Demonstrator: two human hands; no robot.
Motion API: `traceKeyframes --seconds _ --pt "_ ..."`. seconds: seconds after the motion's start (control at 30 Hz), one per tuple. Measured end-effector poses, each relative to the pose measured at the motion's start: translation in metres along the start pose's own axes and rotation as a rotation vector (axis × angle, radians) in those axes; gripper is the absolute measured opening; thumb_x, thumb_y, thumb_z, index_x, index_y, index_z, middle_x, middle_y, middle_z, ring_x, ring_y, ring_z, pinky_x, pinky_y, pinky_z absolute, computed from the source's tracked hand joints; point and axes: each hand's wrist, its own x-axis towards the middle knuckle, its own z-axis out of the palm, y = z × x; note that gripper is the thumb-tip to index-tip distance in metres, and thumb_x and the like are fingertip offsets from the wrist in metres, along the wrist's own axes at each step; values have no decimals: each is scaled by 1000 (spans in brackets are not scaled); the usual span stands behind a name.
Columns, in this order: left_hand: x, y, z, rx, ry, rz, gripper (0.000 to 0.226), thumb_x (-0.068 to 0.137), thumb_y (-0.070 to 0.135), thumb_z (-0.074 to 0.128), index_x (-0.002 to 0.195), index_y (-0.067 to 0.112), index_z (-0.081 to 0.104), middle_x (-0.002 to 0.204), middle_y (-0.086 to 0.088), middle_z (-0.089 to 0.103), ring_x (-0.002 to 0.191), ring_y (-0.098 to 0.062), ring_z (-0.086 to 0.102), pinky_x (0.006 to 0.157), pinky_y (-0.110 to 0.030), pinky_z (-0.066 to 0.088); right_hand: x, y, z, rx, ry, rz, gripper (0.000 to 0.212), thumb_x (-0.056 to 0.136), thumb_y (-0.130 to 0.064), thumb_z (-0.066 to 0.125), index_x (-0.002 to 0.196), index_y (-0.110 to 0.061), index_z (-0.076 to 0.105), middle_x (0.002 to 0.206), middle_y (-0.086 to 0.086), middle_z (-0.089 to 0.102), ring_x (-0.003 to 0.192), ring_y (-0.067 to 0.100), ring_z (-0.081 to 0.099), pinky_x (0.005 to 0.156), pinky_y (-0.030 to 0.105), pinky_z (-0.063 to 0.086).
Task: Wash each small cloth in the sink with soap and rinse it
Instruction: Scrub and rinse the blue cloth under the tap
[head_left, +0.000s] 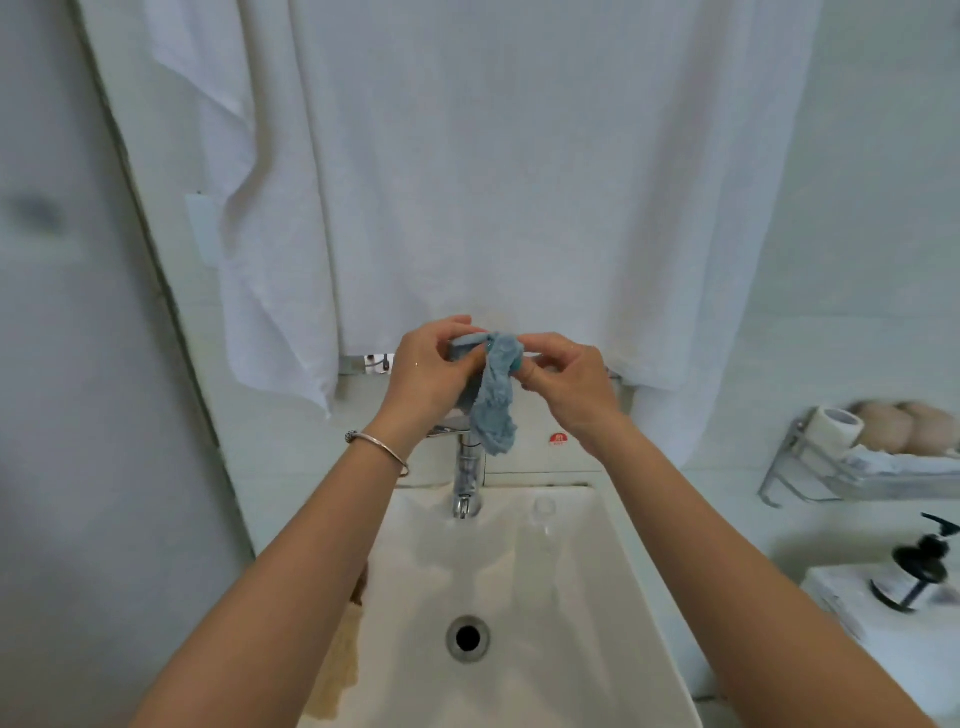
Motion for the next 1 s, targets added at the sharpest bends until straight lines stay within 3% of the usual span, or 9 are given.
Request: traceKeyframes --seconds 0.1,0.23,0.3,0.37,0.5,0.63,0.8,0.9,1.0 --pt "-1 5 -3 -42 -27 5 15 82 12 76 86 25 70 105 -2 70 91 -21 68 82 -40 57 3 -6 -4 -120 38 -94 13 77 -9 79 86 -13 72 89 -8 65 64 -2 52 66 14 48" --pt "1 7 -10 -83 -37 60 14 86 12 72 84 24 64 85 -4 68 77 -19 62 71 -37 55 6 -14 -7 -149 46 -103 17 79 -16 79 72 -21 64 86 -11 67 74 2 60 75 22 52" --pt "2 9 -17 -64 -39 65 10 89 20 70 87 26 61 85 -2 67 78 -15 60 66 -29 52 8 -17 -11 -184 17 -131 17 84 -18 75 75 -22 61 84 -9 66 80 7 62 82 27 51" --pt "2 12 -25 -76 -19 54 7 90 27 67 87 26 61 85 1 65 78 -13 58 61 -25 48 8 -20 -16 -186 7 -136 15 90 -18 69 80 -15 59 82 -1 65 80 12 60 79 26 48" --pt "4 14 -50 -156 36 21 7 88 26 69 89 20 67 90 -2 69 85 -16 63 72 -32 54 8 -28 -29 -191 10 -61 23 92 -31 65 83 -15 50 75 11 64 68 15 56 62 31 43" --pt "4 12 -63 -99 14 7 11 88 23 68 97 16 67 93 -1 69 88 -17 64 73 -26 53 11 -33 -41 -284 -74 -1 28 87 -36 70 86 -24 45 82 29 63 68 40 60 59 46 50" --pt "5 10 -72 -73 -9 -15 18 94 15 61 111 12 65 105 -7 68 100 -21 63 79 -25 55 13 -38 -63 -329 -334 169 38 80 -18 78 112 -20 59 95 10 71 86 21 70 80 31 58" --pt "4 7 -79 -122 -26 -95 23 90 14 66 112 20 64 103 -4 68 95 -17 66 70 -20 56 11 -37 -69 -480 -314 184 16 81 -25 78 84 -11 71 80 15 68 74 14 60 70 29 50" --pt "0 6 -82 -149 -50 -114 24 89 7 66 103 26 68 105 -4 70 99 -18 66 77 -23 55 10 -37 -74 -461 -226 202 26 84 -30 75 71 -13 59 65 -1 58 62 10 53 59 21 45"
